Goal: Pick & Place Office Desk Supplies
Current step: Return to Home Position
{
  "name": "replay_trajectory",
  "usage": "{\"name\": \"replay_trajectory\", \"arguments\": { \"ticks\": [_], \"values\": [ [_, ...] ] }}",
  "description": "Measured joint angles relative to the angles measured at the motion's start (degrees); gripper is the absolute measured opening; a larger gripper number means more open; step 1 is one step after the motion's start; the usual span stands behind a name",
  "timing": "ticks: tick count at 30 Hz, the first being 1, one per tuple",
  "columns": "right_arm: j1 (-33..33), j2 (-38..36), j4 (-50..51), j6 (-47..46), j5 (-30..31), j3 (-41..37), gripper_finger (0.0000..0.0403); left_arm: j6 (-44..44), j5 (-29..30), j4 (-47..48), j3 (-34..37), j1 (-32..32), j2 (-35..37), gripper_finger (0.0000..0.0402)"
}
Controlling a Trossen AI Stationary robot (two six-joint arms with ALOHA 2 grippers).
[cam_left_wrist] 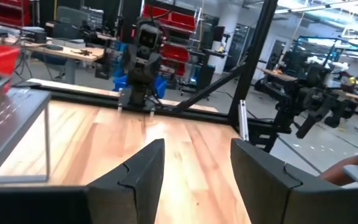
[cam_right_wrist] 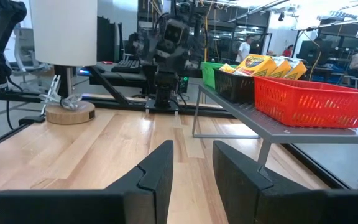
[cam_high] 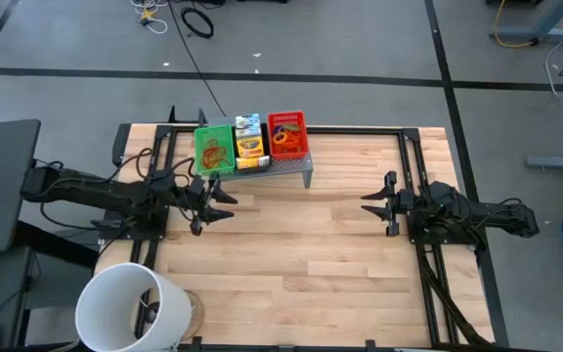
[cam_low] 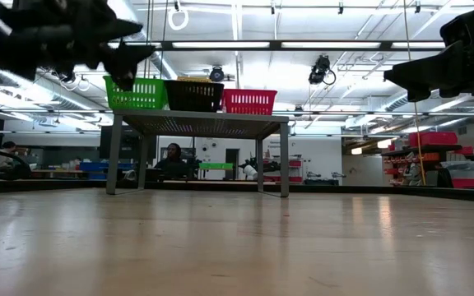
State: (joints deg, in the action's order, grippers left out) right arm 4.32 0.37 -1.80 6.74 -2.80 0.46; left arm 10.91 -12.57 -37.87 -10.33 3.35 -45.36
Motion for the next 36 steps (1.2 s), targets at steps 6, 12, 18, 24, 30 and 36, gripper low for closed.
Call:
{"name": "replay_trajectory", "arguments": {
  "ticks": [6, 12, 18, 24, 30, 36],
  "values": [
    [0.0, 0.01, 0.0, 0.0, 0.02, 0.0, 0.0119, 0.46, -2.47, -5.67, 5.72, 2.01, 0.0, 0.0191],
    [0.0, -0.01, -0.02, 0.0, 0.04, -0.01, 0.0119, 0.61, -2.59, -7.08, 9.89, 1.95, -0.05, 0.0191],
    [0.0, 0.01, -0.02, 0.0, 0.21, -0.01, 0.0119, -0.37, -2.53, -5.73, 9.86, 1.89, -0.03, 0.0191],
    [0.0, 0.01, -0.02, 0.0, 0.21, 0.0, 0.0119, -0.84, -1.89, -6.32, 9.89, 1.89, -0.04, 0.0191],
    [0.0, -0.01, -0.02, 0.0, 0.19, 0.01, 0.0119, -0.3, -1.86, -5.62, 9.89, 1.89, -0.04, 0.0191],
    [0.0, 0.01, -0.02, 0.0, 0.18, -0.01, 0.0119, -0.24, -1.86, -5.66, 9.91, 1.89, -0.04, 0.0191]
  ]
}}
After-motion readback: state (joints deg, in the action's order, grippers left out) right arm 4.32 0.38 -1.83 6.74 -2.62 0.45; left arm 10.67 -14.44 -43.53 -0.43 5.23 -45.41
